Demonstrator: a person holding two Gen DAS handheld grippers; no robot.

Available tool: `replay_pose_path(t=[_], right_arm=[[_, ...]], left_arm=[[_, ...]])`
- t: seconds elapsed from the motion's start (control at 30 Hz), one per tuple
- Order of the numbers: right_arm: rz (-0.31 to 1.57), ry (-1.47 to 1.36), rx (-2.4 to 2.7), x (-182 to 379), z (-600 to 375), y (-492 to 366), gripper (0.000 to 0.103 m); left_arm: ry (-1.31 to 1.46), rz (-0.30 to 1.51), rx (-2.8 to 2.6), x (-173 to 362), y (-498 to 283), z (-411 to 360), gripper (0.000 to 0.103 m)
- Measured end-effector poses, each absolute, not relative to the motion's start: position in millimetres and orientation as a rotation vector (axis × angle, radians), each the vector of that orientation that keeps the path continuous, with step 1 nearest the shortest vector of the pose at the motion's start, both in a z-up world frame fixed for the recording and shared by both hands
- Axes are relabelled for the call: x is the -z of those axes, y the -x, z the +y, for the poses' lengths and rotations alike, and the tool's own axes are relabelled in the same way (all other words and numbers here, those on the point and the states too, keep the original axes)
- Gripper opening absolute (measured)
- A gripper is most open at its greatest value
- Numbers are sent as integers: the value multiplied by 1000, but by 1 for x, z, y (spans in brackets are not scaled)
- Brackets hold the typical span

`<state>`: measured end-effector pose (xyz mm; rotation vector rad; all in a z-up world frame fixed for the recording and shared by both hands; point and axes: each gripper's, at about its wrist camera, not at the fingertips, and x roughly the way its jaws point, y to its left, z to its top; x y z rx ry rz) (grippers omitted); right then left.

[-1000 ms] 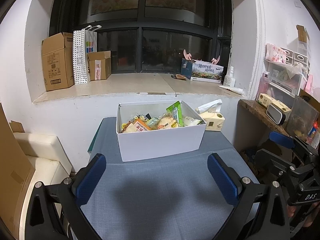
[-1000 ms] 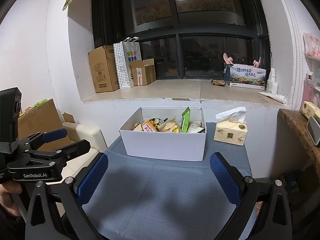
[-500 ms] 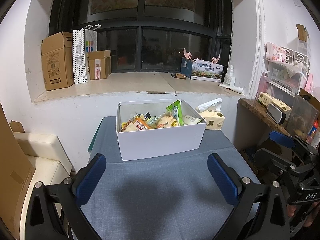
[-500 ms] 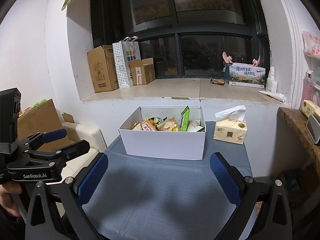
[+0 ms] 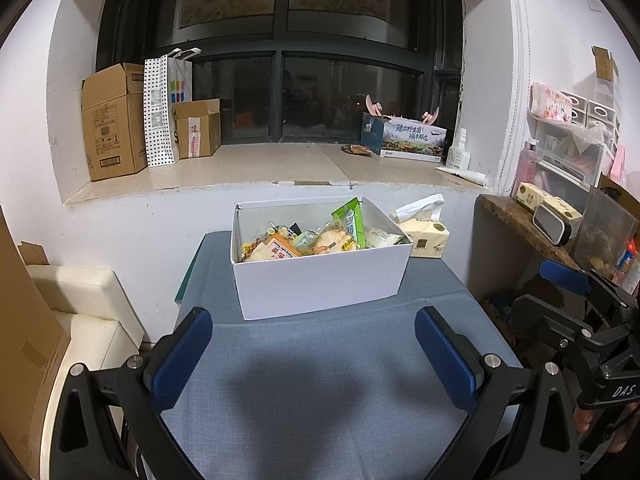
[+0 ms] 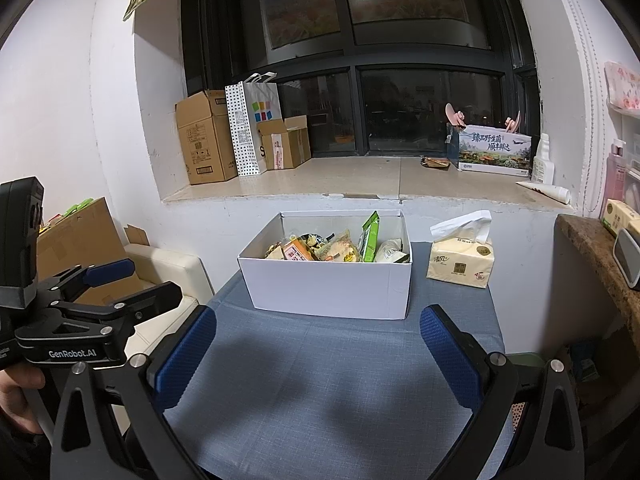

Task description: Organize snacks

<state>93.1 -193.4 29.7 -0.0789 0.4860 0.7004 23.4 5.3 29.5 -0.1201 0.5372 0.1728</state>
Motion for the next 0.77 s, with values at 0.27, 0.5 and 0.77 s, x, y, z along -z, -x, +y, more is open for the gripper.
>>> replay_pose_path(t=[0.27,0.5,0.77], right_arm=[[487,80,-699,-29,-194,-92,103],[489,80,-698,-29,-193,-91,103],[492,79,-699,-27,-192,-92,103]], left_arm=[[121,539,-174,-28,-23,5,103],[121,542,-173,-27,-23,5,103],[127,542,-160,-25,-21,6,103]])
